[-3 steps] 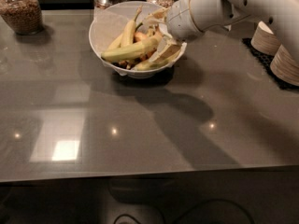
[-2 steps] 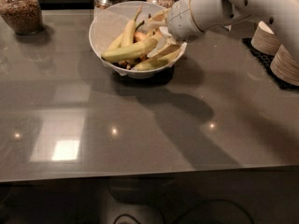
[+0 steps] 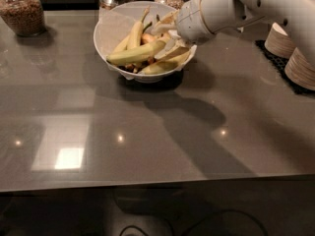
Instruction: Pick banana from white bowl
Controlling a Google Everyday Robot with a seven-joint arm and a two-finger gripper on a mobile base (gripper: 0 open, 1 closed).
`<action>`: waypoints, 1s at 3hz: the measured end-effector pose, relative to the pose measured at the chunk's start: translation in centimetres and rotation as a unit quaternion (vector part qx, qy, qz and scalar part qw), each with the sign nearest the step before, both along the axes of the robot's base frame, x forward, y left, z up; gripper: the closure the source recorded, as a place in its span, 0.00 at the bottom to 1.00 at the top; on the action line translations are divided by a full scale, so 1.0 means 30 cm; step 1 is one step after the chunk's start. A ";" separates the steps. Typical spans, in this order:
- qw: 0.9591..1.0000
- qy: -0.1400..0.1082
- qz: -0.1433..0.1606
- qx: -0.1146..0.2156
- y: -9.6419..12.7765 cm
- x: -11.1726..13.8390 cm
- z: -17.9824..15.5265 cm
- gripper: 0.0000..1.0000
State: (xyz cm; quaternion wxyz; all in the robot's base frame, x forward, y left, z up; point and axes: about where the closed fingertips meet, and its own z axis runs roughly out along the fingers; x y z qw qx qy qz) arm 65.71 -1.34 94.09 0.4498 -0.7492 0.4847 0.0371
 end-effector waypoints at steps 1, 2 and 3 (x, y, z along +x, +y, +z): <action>1.000 0.002 0.003 0.002 0.009 0.002 -0.009 0.44; 1.000 0.007 0.010 0.010 0.033 0.010 -0.026 0.45; 1.000 0.008 0.015 0.021 0.061 0.023 -0.040 0.47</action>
Offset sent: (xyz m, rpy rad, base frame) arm 0.0064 0.0128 -0.0115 0.0375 0.0197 0.0254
